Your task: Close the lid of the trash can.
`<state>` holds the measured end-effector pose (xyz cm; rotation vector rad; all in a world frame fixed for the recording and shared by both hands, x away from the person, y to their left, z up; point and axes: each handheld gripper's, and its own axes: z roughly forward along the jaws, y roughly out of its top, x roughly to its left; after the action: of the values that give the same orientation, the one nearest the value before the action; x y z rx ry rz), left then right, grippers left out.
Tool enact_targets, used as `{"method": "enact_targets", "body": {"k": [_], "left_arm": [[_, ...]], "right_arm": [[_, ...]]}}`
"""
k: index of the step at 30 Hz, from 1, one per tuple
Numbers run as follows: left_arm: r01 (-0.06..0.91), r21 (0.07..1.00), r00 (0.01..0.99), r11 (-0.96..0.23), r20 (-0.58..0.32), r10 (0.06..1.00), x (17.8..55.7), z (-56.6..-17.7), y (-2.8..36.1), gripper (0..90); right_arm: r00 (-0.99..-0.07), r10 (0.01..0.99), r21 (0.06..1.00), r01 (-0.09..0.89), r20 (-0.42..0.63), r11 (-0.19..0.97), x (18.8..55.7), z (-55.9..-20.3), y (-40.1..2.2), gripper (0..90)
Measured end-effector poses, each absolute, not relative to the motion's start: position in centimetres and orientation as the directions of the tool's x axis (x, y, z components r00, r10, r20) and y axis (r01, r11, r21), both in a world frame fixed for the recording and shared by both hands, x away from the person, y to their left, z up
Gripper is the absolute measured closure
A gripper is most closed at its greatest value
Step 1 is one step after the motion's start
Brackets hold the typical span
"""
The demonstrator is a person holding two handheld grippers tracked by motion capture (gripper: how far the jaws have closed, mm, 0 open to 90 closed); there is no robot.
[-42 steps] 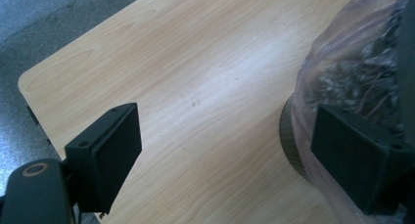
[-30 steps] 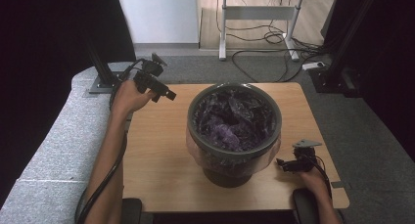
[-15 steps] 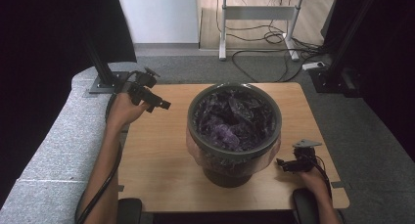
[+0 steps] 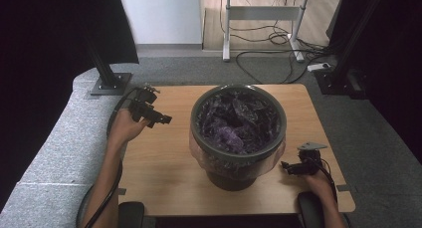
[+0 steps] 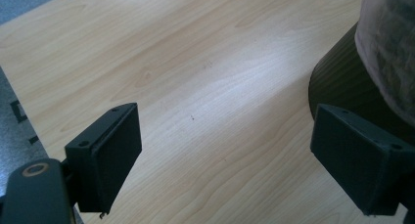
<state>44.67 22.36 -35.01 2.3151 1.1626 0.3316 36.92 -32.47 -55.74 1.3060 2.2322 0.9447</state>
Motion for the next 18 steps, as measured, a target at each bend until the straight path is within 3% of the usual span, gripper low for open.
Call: {"method": "enact_targets", "body": {"k": [18], "left_arm": [[0.657,0.605,0.598,-0.450,-0.055,0.800,43.0,-39.7,23.3,11.8]], "right_arm": [[-0.488,0.873,0.716,0.612,0.007,0.336,36.9,-55.7,-32.4,0.0]]}}
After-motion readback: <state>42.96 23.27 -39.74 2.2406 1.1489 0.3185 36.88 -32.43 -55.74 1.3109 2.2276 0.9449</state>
